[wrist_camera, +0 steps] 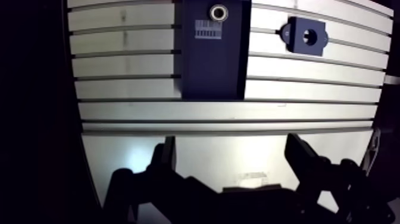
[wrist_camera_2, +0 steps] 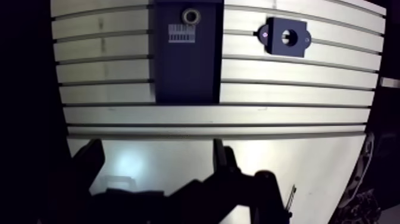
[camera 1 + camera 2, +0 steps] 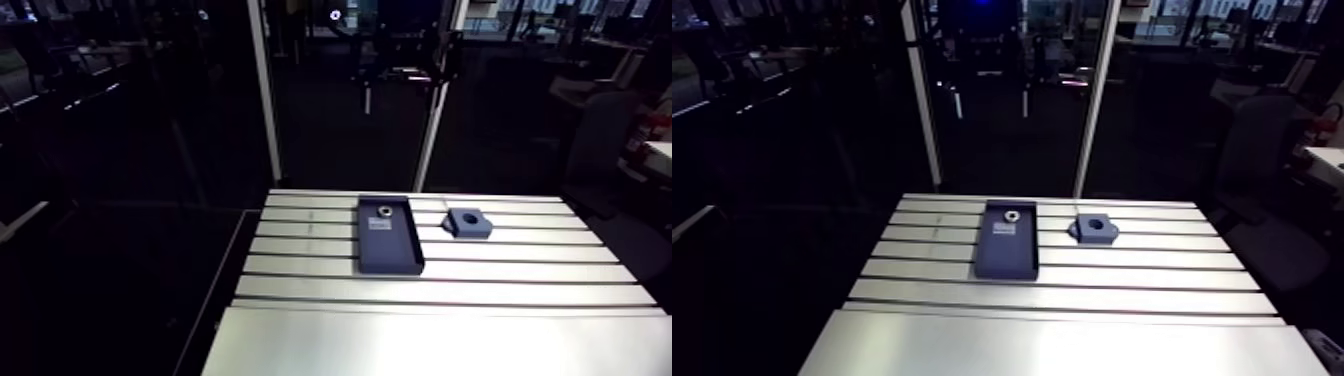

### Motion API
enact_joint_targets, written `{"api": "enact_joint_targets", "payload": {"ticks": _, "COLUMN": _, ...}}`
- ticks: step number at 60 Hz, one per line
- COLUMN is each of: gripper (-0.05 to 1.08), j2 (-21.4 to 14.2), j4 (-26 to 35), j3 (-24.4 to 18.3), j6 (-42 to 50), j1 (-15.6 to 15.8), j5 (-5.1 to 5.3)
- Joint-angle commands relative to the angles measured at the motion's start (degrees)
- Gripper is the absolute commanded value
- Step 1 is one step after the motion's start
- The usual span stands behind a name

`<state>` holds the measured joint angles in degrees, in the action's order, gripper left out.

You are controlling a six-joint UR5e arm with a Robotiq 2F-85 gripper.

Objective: Pick up the bearing and press it into the housing until flush.

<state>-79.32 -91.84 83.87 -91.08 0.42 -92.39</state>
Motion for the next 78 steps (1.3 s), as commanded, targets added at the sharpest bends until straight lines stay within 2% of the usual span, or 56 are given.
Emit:
{"api": "enact_joint_targets", "payload": {"ticks": 1, "gripper": 0.01, "j2": 3.15, "j4": -3.69, "j3": -0.01, "j6": -0.09, "j1": -0.32, "j5": -0.9}}
{"api": "enact_joint_targets", "payload": {"ticks": 13, "gripper": 0.01, "j2": 5.54, "j4": -8.29, "j3": 0.8, "j6": -1.45, "j1": -0.77, "j5": -0.74}}
{"api": "enact_joint_targets", "payload": {"ticks": 22, "gripper": 0.01, "j2": 7.47, "j4": -9.0, "j3": 0.33, "j6": -1.76, "j1": -1.32, "j5": -0.4}}
{"api": "enact_joint_targets", "payload": {"ticks": 28, "gripper": 0.01, "j2": 8.9, "j4": -9.02, "j3": -0.21, "j6": -2.27, "j1": -2.13, "j5": 0.29}}
{"api": "enact_joint_targets", "payload": {"ticks": 34, "gripper": 0.01, "j2": 10.3, "j4": -9.91, "j3": -0.43, "j6": -2.86, "j1": -2.86, "j5": 1.51}}
{"api": "enact_joint_targets", "payload": {"ticks": 42, "gripper": 0.01, "j2": 11.88, "j4": -11.76, "j3": -0.16, "j6": -3.97, "j1": -3.29, "j5": 2.15}}
{"api": "enact_joint_targets", "payload": {"ticks": 55, "gripper": 0.01, "j2": 15.06, "j4": -12.71, "j3": -0.4, "j6": -3.97, "j1": -3.23, "j5": 2.17}}
{"api": "enact_joint_targets", "payload": {"ticks": 68, "gripper": 0.01, "j2": 16.75, "j4": -14.46, "j3": -1.0, "j6": -3.98, "j1": -3.24, "j5": 2.33}}
{"api": "enact_joint_targets", "payload": {"ticks": 78, "gripper": 0.01, "j2": 17.83, "j4": -15.59, "j3": -1.28, "j6": -3.98, "j1": -3.06, "j5": 2.08}}
